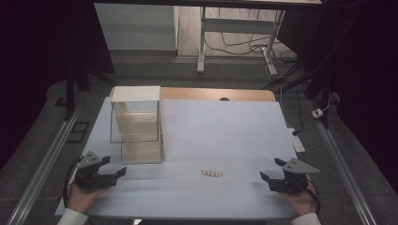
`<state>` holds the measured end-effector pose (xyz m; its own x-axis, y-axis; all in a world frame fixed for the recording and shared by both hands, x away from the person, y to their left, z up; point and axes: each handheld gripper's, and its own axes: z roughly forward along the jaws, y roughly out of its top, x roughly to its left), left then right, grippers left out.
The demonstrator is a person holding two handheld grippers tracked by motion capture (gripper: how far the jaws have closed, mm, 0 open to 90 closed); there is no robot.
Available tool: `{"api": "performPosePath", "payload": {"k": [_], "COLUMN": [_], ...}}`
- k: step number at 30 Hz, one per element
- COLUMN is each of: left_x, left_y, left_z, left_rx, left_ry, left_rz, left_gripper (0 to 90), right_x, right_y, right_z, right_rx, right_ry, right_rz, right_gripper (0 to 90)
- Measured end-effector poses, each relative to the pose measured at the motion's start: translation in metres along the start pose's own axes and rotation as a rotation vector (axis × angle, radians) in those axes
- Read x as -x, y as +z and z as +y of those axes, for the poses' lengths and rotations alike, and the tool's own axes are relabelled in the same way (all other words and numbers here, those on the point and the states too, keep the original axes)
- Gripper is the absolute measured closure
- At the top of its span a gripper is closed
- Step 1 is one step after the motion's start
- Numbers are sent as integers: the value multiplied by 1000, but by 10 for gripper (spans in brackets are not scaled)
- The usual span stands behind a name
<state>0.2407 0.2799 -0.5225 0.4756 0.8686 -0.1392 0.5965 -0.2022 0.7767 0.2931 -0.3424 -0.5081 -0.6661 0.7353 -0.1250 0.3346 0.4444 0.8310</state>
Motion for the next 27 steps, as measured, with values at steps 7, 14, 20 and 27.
{"api": "performPosePath", "payload": {"k": [7,14,20,27], "left_x": [-1,0,0,0], "left_y": [-1,0,0,0], "left_z": [-1,-1,-1,-2], "left_rx": [3,-1,-1,-3], "left_ry": [-1,5,7,4], "left_rz": [-1,-6,-3,-3], "left_gripper": [173,180,181,182], "right_x": [-1,-2,-2,-2], "right_y": [2,3,3,2], "right_z": [-1,-1,-2,0], "right_rx": [-10,-11,-15,-13], "right_ry": [-5,-7,-6,-14], "right_rz": [0,7,11,7], "right_gripper": [207,216,222,236]}}
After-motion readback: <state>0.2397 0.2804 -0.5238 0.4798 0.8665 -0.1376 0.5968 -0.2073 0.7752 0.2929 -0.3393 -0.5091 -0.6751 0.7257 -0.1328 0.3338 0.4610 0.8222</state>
